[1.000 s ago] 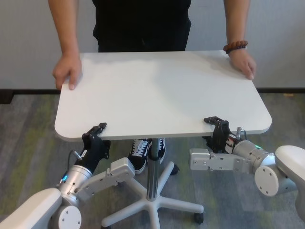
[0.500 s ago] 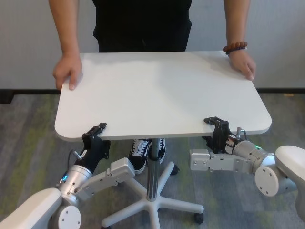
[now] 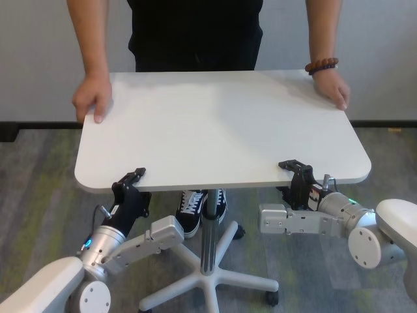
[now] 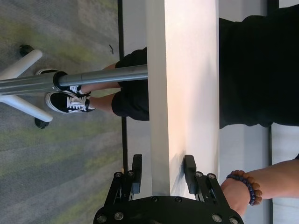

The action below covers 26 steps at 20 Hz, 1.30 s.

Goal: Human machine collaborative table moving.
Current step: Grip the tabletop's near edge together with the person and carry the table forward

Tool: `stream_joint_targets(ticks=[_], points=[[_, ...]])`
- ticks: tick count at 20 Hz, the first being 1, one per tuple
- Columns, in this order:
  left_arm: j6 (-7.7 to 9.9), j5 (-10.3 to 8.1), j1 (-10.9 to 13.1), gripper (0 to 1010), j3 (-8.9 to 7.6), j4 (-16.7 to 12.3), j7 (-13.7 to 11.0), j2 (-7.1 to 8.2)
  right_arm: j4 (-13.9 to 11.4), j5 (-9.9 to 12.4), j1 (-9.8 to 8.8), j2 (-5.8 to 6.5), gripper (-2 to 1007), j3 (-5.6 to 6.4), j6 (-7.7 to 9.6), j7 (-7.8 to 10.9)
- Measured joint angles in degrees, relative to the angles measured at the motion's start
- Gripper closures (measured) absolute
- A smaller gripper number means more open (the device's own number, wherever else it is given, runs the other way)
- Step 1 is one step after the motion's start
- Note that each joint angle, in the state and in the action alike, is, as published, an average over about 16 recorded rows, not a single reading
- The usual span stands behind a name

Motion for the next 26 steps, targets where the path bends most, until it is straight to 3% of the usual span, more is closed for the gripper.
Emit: stream_joint_targets(ticks=[19,26], points=[[0.01,0.05,-0.05,713,0.04,0.07,0.14,0.02,0.04,-0.04,0.0,0.0,477,-0.03,-0.02,0.0],[0.0,0.02,-0.05,629,0.03,0.07,0.21,0.02,0.05,-0.05,0.0,0.0,444,-0.05,-0.03,0.05]])
